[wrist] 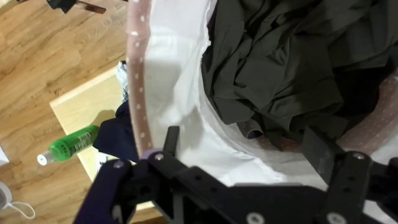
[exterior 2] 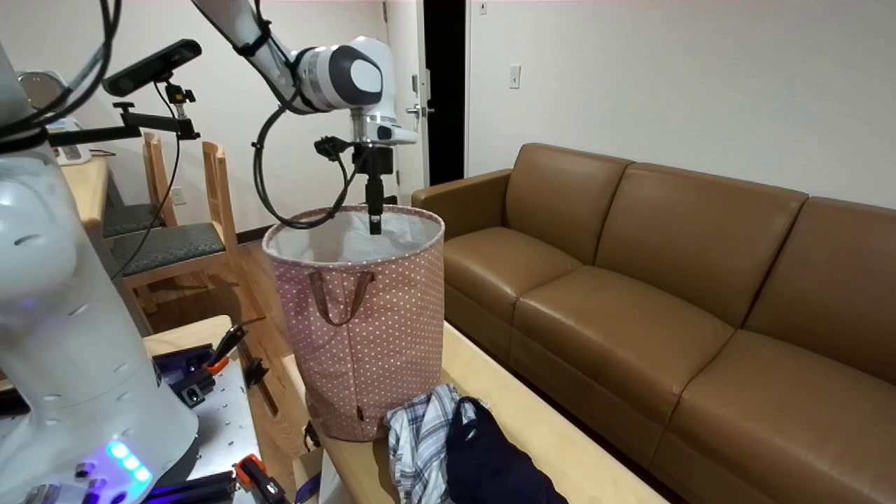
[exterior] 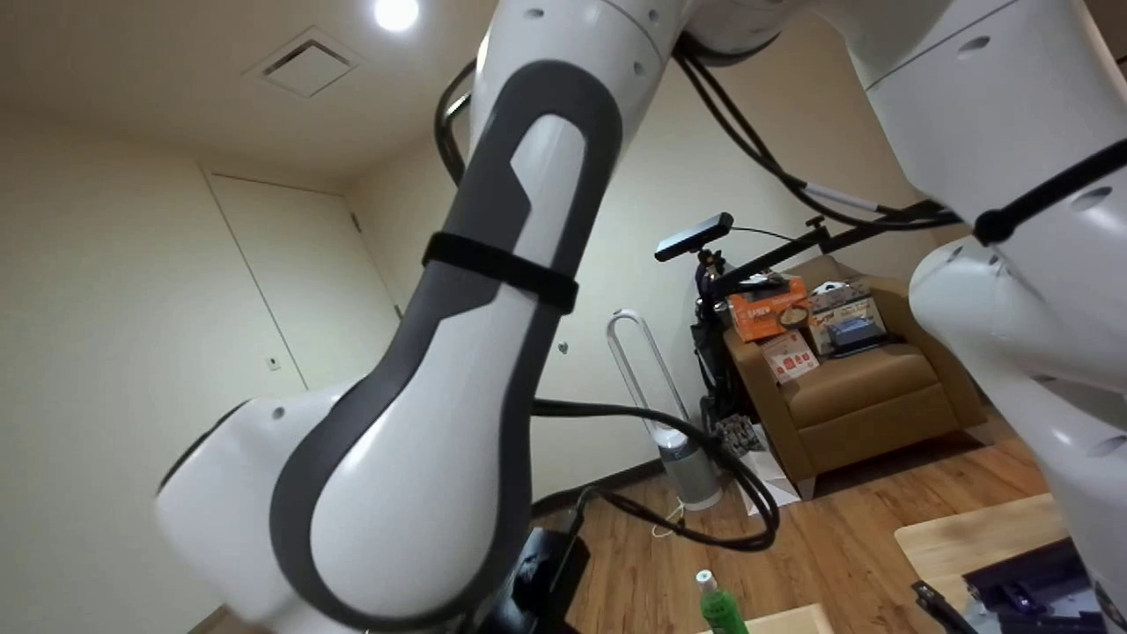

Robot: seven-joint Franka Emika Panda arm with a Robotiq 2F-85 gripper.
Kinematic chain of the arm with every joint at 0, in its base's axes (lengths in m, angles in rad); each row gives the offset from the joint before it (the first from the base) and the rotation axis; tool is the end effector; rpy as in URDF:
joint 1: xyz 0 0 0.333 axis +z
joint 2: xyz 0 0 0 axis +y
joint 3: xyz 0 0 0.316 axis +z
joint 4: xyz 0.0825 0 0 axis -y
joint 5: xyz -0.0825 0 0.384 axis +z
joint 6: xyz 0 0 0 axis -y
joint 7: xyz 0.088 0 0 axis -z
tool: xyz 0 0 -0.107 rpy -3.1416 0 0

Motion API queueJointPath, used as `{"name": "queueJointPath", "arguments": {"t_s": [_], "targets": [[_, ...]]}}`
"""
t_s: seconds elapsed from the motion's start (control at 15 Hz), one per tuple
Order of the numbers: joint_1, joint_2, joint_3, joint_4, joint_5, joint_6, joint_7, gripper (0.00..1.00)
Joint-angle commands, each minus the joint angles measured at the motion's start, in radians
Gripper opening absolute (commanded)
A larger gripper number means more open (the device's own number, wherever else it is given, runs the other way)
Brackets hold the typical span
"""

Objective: Remove three things from the carrier bag and put them on the table

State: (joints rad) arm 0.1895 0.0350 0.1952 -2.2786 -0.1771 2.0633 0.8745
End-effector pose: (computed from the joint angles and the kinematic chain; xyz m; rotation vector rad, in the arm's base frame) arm 0.4590 0.1759 0.3224 2.8254 -0.5516 -0.1733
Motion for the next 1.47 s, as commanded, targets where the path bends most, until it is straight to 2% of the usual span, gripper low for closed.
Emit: {"name": "queueJointPath", "arguments": {"t_s": [0.0,0.2,0.27,0.33,0.53,0.6,0.73,0.93,1.0,1.13,1.4], "targets": [[0.063,0.069,0.040,0.045,-0.127,0.000,-0.011,1.00],[0.081,0.168,0.028,0.071,-0.206,0.038,-0.117,1.00],[0.082,0.201,0.015,0.087,-0.217,0.015,-0.104,1.00],[0.097,0.120,0.023,0.040,-0.179,0.022,-0.059,1.00],[0.100,0.152,0.011,0.050,-0.182,0.026,-0.062,1.00],[0.104,0.106,0.010,0.019,-0.210,0.060,-0.032,1.00],[0.082,0.101,0.021,-0.016,-0.153,0.195,-0.143,1.00],[0.068,0.212,0.009,-0.034,-0.124,0.433,-0.246,1.00],[0.064,0.252,0.006,-0.038,-0.097,0.476,-0.300,1.00],[0.070,0.328,-0.008,-0.033,-0.048,0.493,-0.360,1.00],[0.078,0.489,-0.025,0.025,0.057,0.457,-0.478,1.00]]}}
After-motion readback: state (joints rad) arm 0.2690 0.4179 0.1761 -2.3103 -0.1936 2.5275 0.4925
